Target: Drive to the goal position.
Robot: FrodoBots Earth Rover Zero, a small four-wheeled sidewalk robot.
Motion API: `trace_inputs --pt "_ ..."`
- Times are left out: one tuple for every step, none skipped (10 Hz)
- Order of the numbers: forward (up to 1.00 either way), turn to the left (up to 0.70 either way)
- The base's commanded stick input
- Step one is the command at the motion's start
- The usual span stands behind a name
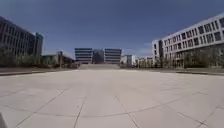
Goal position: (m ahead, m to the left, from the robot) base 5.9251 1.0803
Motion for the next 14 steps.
trace_inputs --pt "0.09 -0.05" --pt "0.09 -0.05" --pt "0.09 -0.05" --pt "0.09 -0.05" --pt "0.09 -0.05" --pt "0.09 -0.05" --pt "0.09 -0.05" --pt "0.09 -0.05" --pt "0.09 -0.05" --pt "0.09 -0.05" --pt "0.09 -0.05" --pt "0.09 -0.05" --pt "0.09 -0.05" --pt "0.09 -0.05"
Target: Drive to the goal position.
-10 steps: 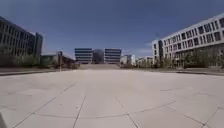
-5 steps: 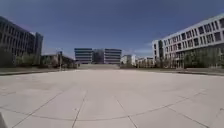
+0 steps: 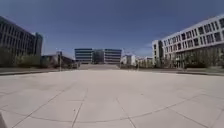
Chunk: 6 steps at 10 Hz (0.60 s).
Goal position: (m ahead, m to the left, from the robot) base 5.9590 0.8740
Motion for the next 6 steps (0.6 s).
trace_inputs --pt "0.09 -0.05" --pt "0.09 -0.05" --pt "0.09 -0.05" --pt "0.09 -0.05" --pt "0.09 -0.05" --pt "0.09 -0.05"
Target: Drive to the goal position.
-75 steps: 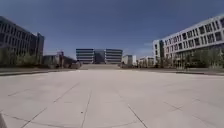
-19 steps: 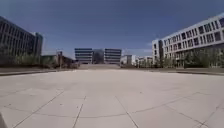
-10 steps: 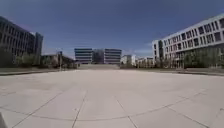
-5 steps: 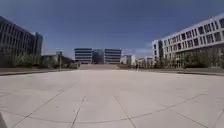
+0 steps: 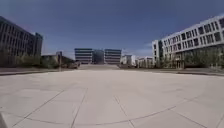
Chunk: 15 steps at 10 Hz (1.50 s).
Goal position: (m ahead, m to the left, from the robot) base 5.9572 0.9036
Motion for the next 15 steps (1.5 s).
trace_inputs --pt "0.09 -0.05" --pt "0.09 -0.05" --pt "0.09 -0.05" --pt "0.09 -0.05" --pt "0.09 -0.05" --pt "0.09 -0.05" --pt "0.09 -0.05" --pt "0.09 -0.05" --pt "0.09 -0.05" --pt "0.09 -0.05" --pt "0.09 -0.05" --pt "0.09 -0.05" --pt "0.09 -0.05" --pt "0.09 -0.05" --pt "0.09 -0.05"
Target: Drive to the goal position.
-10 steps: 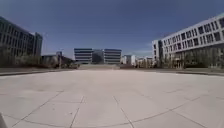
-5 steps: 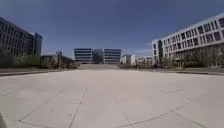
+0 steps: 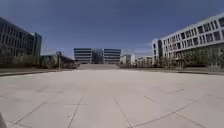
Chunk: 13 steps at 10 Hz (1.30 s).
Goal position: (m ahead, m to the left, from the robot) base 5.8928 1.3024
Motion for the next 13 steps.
trace_inputs --pt "0.09 -0.05" --pt "0.09 -0.05" --pt "0.09 -0.05" --pt "0.09 -0.05" --pt "0.09 -0.05" --pt "0.09 -0.05" --pt "0.09 -0.05" --pt "0.09 -0.05" --pt "0.09 -0.05" --pt "0.09 -0.05" --pt "0.09 -0.05" --pt "0.09 -0.05" --pt "0.09 -0.05"
